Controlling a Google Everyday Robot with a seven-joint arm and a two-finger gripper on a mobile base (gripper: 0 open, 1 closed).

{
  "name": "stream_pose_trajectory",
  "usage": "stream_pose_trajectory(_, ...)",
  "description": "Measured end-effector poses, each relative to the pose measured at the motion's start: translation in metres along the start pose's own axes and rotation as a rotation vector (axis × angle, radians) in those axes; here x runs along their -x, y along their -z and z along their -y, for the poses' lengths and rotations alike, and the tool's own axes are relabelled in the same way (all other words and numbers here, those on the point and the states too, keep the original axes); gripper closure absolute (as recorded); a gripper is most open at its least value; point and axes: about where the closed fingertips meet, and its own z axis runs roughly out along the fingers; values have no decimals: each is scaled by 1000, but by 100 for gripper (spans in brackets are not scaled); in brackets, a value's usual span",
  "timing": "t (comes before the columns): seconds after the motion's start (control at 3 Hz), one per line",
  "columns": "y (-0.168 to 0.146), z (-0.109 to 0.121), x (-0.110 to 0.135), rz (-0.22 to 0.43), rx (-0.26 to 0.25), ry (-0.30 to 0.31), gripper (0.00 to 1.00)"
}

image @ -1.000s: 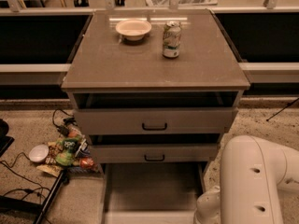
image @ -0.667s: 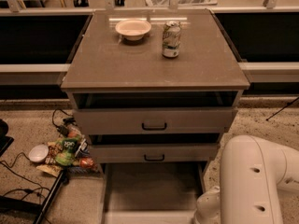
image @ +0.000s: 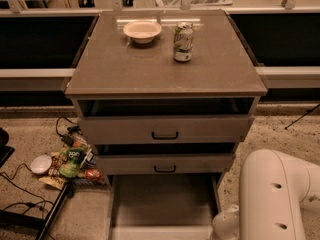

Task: Open bottom drawer

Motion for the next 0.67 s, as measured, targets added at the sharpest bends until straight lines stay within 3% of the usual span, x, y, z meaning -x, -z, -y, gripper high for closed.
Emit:
stream_pose_trajectory(0.33, -12, -40, -15, 10, 62, 0, 18)
stream_pose_trajectory(0.67, -9, -39, -14, 10, 62, 0, 41)
